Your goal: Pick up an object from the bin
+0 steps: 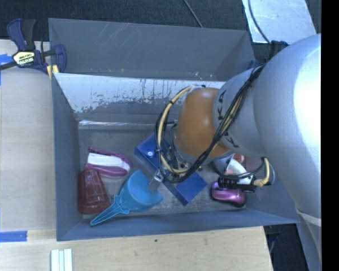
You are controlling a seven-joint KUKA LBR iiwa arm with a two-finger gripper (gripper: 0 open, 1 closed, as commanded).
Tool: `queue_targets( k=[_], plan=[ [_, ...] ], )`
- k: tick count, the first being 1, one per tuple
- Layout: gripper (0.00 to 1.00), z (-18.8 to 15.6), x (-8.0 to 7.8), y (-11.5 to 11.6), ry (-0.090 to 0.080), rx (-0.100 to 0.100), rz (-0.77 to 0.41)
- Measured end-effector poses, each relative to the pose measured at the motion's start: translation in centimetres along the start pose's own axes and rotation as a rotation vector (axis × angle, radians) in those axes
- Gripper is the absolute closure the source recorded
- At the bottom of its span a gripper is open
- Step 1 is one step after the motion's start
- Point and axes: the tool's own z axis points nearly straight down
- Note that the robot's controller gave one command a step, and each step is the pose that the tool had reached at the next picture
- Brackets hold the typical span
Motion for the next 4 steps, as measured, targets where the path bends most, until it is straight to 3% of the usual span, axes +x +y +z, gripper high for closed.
queue_targets(
  k=[1,3,4],
  plan=[
    [1.0,-0.1,-3.2,2.1,0.014,0.006,0.063],
    [1.0,-1.5,-3.1,2.0,0.017,0.01,0.06],
    [1.0,-4.3,-3.1,1.9,0.02,0.015,0.06]
  ],
)
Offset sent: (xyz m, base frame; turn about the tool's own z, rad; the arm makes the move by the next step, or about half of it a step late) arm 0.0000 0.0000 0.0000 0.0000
